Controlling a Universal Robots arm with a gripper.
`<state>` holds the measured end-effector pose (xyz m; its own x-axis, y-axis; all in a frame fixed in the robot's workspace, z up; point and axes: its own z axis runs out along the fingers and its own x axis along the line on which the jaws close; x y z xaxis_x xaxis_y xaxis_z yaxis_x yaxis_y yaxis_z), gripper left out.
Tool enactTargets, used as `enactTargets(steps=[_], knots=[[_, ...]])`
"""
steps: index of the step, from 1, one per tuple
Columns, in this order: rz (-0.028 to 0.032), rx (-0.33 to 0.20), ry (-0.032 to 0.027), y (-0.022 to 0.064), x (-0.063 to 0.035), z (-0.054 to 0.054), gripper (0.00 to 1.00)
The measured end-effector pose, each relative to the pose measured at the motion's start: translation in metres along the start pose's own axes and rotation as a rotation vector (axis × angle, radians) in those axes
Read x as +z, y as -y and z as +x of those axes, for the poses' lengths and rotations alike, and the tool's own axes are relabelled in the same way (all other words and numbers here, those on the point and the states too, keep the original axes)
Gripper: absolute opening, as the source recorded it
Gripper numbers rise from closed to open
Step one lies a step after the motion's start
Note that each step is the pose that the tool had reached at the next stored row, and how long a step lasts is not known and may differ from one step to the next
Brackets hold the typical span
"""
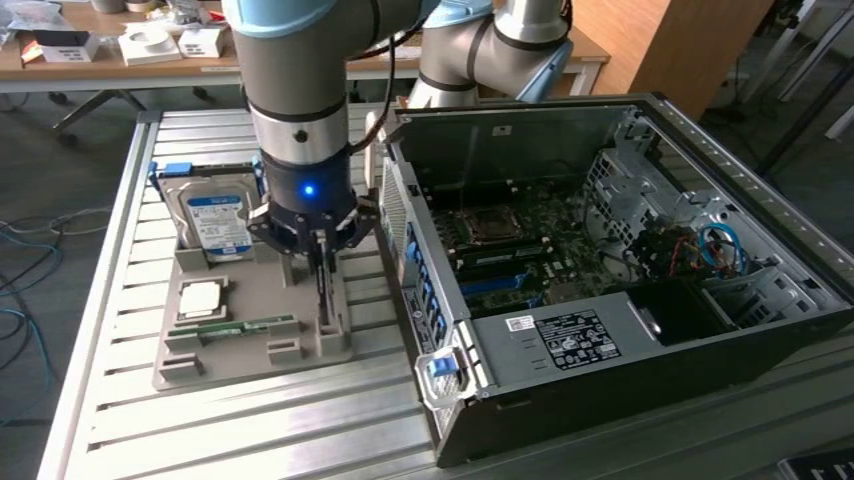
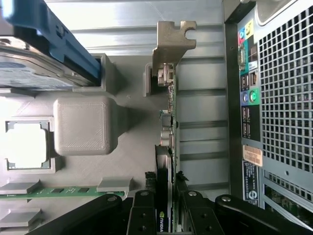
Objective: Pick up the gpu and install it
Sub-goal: 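Pick up the gpu and move the gpu toward the slot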
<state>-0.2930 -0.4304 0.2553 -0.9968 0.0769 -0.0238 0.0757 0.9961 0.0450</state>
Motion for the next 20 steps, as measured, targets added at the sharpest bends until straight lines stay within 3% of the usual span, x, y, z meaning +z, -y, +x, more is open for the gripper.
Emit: enactTargets(steps=[5,20], knots=[[0.0000,0.000,0.0001,-0.0007,-0.0162,0.000,0.26],[-0.0001,0.000,0.0003,-0.0038,-0.0841,-0.002,0.26]])
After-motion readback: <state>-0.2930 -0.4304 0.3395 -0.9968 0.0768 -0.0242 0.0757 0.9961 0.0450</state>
